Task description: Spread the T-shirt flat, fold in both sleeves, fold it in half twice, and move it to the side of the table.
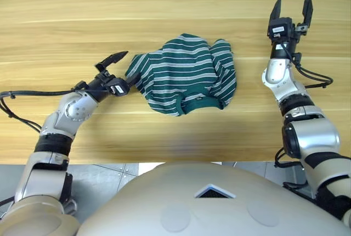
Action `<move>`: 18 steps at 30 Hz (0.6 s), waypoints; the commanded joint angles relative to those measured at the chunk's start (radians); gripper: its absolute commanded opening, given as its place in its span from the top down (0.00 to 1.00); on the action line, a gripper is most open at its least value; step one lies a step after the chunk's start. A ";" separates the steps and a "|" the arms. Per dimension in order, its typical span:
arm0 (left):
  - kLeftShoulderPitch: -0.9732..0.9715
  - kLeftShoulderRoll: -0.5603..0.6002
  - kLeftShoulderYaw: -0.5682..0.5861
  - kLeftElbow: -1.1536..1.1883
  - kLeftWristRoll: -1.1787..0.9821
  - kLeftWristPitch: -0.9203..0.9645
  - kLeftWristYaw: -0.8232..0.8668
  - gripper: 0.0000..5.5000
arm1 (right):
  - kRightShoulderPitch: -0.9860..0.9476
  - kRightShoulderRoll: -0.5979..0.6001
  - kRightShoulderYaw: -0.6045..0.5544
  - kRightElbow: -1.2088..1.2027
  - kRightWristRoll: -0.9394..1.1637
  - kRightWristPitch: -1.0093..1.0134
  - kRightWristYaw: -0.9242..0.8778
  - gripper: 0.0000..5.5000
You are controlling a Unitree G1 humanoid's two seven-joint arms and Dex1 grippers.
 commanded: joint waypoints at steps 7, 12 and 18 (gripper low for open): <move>0.055 -0.045 0.038 -0.173 -0.458 -0.035 -0.121 0.32 | 0.060 -0.051 0.013 -0.077 -0.022 -0.035 0.011 0.41; 0.151 0.006 0.033 -0.200 -0.400 -0.009 -0.219 0.32 | 0.254 -0.178 -0.039 -0.355 -0.006 -0.071 0.097 0.41; 0.115 -0.201 0.061 -0.169 -0.474 0.052 -0.135 0.32 | 0.411 -0.061 -0.049 -0.619 0.225 -0.044 0.334 0.41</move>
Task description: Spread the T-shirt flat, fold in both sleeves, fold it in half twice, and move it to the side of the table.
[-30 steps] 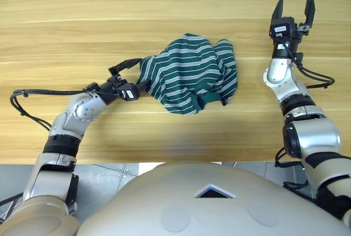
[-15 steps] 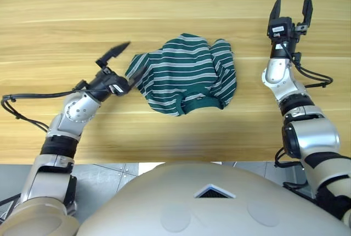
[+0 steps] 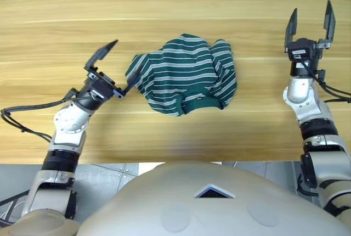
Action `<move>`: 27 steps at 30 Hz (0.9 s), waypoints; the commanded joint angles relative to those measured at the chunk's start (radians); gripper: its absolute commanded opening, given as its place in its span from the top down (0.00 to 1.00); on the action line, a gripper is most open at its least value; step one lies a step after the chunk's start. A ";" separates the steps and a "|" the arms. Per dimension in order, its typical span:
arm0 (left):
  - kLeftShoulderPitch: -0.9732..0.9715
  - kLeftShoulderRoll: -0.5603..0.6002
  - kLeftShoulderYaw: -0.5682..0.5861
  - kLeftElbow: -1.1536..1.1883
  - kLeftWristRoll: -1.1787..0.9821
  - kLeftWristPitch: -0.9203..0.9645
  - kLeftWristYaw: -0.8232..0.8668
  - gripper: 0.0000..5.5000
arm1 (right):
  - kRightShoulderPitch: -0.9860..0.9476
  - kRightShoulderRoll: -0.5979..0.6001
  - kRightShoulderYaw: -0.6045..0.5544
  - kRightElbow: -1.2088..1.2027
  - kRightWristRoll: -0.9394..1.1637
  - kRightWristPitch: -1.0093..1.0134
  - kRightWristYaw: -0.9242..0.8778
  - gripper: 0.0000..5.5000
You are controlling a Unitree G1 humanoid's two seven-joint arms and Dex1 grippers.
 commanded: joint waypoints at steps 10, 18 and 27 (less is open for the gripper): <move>0.001 -0.115 0.053 0.049 0.080 0.016 0.013 0.32 | 0.172 0.082 0.049 -0.276 -0.002 0.042 0.293 0.41; 0.119 0.195 -0.061 -0.138 -0.111 0.105 -0.420 0.32 | 0.514 -0.287 -0.048 -0.569 0.024 0.038 0.659 0.41; 0.049 0.274 -0.081 -0.117 0.345 0.159 -0.426 0.32 | 0.532 -0.273 0.065 -0.633 -0.110 0.139 0.844 0.41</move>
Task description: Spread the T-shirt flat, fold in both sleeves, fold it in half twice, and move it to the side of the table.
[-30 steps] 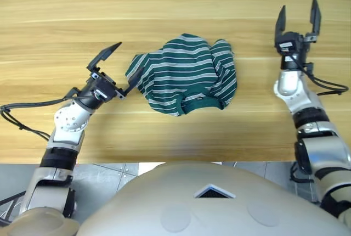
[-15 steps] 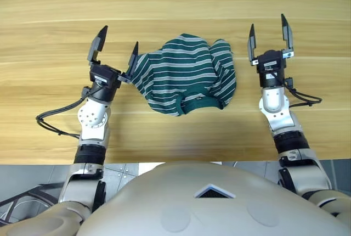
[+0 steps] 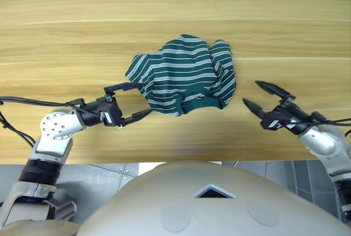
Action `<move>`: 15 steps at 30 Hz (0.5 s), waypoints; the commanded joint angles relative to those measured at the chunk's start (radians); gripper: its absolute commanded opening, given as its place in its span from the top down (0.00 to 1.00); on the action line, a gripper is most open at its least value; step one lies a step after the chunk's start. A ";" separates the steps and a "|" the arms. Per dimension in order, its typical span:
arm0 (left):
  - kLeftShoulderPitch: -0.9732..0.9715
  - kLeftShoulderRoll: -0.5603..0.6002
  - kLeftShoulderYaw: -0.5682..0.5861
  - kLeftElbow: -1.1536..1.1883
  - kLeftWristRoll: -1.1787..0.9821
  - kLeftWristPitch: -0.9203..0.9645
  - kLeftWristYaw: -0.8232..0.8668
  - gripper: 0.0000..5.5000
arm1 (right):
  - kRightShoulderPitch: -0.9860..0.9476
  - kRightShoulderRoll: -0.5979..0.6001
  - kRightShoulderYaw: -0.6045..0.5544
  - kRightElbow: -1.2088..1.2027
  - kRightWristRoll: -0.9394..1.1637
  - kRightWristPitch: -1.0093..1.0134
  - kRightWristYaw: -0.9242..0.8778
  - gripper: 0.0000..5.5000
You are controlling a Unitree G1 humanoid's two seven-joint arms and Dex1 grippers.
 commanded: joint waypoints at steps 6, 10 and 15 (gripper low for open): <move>-0.024 -0.026 -0.063 -0.004 0.368 0.032 0.123 0.32 | -0.066 0.039 0.088 0.082 -0.134 0.066 0.037 0.41; -0.040 -0.033 -0.080 0.012 0.443 0.050 0.175 0.32 | -0.083 0.041 0.093 0.115 -0.149 0.072 0.021 0.41; -0.070 -0.059 -0.098 0.030 0.451 0.054 0.228 0.32 | -0.090 0.034 0.096 0.132 -0.154 0.067 0.004 0.41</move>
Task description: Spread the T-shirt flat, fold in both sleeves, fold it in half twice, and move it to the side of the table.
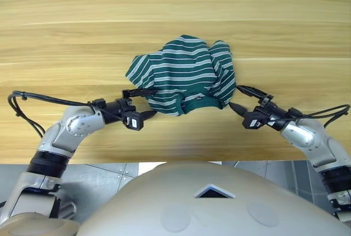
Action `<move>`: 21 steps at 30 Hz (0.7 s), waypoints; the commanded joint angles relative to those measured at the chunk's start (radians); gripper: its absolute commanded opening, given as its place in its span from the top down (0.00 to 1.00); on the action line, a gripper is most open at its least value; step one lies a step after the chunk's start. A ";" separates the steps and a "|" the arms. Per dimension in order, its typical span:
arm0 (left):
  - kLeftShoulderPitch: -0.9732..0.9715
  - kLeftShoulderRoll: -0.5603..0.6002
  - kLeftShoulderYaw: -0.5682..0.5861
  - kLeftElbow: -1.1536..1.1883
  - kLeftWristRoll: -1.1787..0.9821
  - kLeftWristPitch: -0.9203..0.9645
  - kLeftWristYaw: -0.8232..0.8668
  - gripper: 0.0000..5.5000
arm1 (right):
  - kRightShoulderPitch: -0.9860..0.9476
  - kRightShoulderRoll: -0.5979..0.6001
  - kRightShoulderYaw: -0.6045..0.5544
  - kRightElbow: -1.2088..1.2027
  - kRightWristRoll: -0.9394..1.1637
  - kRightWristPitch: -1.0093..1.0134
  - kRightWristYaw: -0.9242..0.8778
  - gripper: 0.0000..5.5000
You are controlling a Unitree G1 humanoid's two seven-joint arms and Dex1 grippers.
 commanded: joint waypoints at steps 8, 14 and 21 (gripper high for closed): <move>-0.032 0.012 -0.028 0.097 0.097 0.045 0.058 0.32 | -0.019 0.000 0.053 0.066 -0.065 0.015 0.027 0.41; -0.031 0.006 -0.053 0.097 0.085 0.040 0.064 0.48 | -0.062 0.009 0.090 0.116 -0.068 0.002 0.026 0.45; -0.028 0.003 -0.065 0.089 0.074 0.041 0.070 0.66 | -0.095 0.017 0.127 0.175 -0.064 -0.019 0.023 0.65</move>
